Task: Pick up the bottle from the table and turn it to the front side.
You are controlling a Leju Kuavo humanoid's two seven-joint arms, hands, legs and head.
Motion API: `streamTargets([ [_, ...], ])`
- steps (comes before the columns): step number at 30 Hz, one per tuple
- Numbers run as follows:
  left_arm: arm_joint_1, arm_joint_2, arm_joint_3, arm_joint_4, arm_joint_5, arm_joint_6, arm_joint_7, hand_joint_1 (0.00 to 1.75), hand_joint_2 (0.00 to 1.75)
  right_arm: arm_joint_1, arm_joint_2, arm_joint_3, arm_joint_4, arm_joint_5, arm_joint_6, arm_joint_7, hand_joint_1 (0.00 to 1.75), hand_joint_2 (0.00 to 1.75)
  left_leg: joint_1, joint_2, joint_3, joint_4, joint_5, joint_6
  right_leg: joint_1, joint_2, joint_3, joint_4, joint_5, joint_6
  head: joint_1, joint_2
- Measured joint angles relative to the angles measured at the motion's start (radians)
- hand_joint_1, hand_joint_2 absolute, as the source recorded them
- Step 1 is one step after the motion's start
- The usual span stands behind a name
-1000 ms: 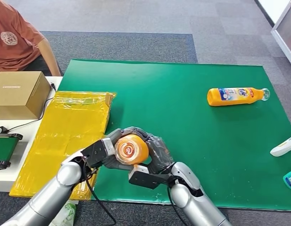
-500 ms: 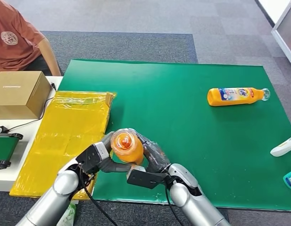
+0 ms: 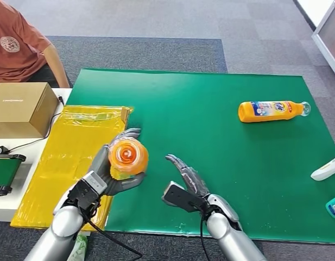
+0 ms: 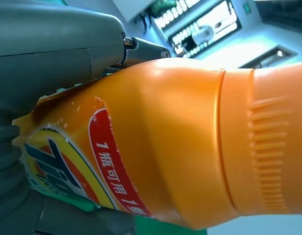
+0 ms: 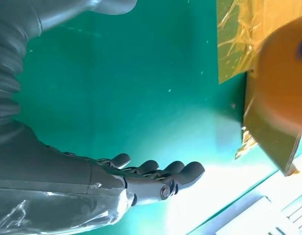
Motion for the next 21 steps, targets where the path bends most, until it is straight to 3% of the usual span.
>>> streamTargets([
  [1,0.008,-0.001,0.007,-0.008,-0.034,0.027,0.0,0.83,1.75,0.005,0.0,-0.008,-0.006,-0.001,0.0,0.001,0.0,1.75,0.0,0.0,0.0,0.0,0.0,0.0,0.0,0.0,0.0,0.0,0.0,0.0,0.0,0.0],
  [5,0.038,-0.005,0.033,-0.031,-0.166,0.134,0.016,1.67,1.75,0.027,0.0,-0.036,-0.035,-0.005,-0.002,0.007,0.0,1.75,0.0,0.0,0.0,0.0,0.0,0.0,0.0,0.0,0.0,0.0,0.0,0.0,0.0,0.0],
  [6,0.044,-0.006,0.039,-0.033,-0.223,0.171,0.034,1.75,1.75,0.033,0.0,-0.043,-0.045,-0.007,-0.006,0.007,0.0,1.75,0.0,0.0,0.0,0.0,0.0,0.0,0.0,0.0,0.0,0.0,0.0,0.0,0.0,0.0],
  [10,0.08,-0.009,0.073,-0.03,-0.666,0.386,0.196,1.75,1.75,0.067,0.0,-0.086,-0.125,-0.021,-0.032,0.007,0.0,1.75,0.0,0.0,0.0,0.0,0.0,0.0,0.0,0.0,0.0,0.0,0.0,0.0,0.0,0.0],
  [13,0.094,-0.009,0.099,0.005,-0.917,0.459,0.297,1.75,1.75,0.078,0.0,-0.115,-0.2,-0.033,-0.041,0.007,0.0,1.75,0.0,0.0,0.0,0.0,0.0,0.0,0.0,0.0,0.0,0.0,0.0,0.0,0.0,0.0],
  [17,0.09,-0.015,0.125,0.104,-1.059,0.479,0.357,1.75,1.75,0.081,0.0,-0.136,-0.296,-0.052,-0.043,-0.003,0.0,1.75,0.0,0.0,0.0,0.0,0.0,0.0,0.0,0.0,0.0,0.0,0.0,0.0,0.0,0.0],
  [21,0.061,-0.018,0.151,0.263,-1.105,0.494,0.364,1.75,1.75,0.081,0.0,-0.141,-0.381,-0.079,-0.044,-0.023,0.0,1.75,0.0,0.0,0.0,0.0,0.0,0.0,0.0,0.0,0.0,0.0,0.0,0.0,0.0,0.0],
])
